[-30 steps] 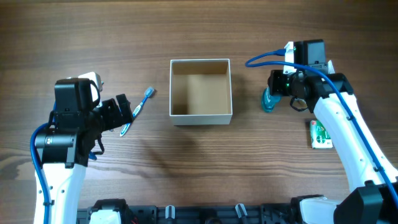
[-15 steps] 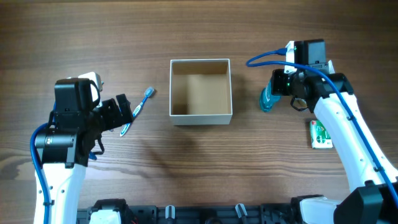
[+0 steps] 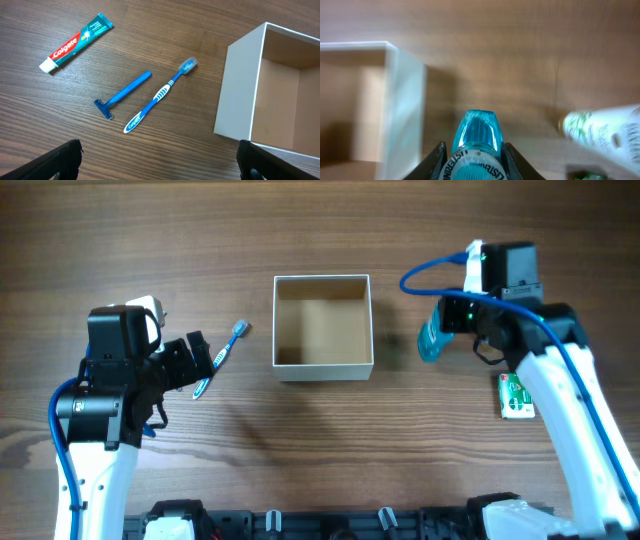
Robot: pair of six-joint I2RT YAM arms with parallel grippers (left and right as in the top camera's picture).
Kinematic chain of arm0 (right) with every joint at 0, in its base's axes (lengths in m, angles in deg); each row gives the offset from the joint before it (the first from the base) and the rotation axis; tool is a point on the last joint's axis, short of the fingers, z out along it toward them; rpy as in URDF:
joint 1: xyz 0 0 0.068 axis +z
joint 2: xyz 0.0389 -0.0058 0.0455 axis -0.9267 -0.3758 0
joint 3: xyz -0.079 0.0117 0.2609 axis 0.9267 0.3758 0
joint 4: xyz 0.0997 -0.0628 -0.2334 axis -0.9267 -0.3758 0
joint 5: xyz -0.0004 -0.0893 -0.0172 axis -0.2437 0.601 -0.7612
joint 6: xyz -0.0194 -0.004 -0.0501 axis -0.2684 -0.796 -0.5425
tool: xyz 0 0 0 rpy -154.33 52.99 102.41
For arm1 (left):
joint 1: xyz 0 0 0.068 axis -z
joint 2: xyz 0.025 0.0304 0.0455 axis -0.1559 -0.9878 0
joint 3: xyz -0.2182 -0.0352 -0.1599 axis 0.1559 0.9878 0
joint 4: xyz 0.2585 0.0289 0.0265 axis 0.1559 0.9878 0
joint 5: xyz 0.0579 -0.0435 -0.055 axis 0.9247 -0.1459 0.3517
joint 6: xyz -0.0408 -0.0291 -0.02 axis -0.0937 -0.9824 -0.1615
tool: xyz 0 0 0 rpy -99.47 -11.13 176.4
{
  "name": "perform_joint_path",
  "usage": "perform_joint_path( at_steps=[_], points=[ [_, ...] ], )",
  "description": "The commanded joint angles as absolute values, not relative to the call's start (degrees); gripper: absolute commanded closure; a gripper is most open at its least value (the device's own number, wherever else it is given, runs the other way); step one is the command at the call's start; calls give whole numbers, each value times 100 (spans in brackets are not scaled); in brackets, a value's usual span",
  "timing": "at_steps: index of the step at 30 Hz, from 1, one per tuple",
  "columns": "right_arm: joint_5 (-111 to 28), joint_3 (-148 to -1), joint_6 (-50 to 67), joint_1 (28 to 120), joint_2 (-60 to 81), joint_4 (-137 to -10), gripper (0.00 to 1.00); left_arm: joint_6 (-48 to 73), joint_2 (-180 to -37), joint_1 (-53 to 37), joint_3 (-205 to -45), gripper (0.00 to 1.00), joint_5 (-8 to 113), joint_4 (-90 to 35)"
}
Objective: Pack container
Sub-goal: 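Lift the bottle and lower it into the white box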
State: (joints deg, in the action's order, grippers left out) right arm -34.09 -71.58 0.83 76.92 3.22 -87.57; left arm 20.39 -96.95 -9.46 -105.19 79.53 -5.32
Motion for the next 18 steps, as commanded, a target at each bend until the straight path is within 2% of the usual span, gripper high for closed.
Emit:
perform_joint_path(
  at_steps=[1, 11, 18],
  points=[
    [-3245, -8139, 227, 8278, 776, -8860, 96, 1969, -9698, -983, -10626, 0, 7840, -543],
    [-1870, -8812, 1069, 10269, 164, -8355, 96, 1969, -9698, -983, -10626, 0, 7840, -524],
    [-1756, -8812, 1512, 10638, -972, -7787, 96, 1967, -9698, -983, -10626, 0, 7840, -524]
  ],
)
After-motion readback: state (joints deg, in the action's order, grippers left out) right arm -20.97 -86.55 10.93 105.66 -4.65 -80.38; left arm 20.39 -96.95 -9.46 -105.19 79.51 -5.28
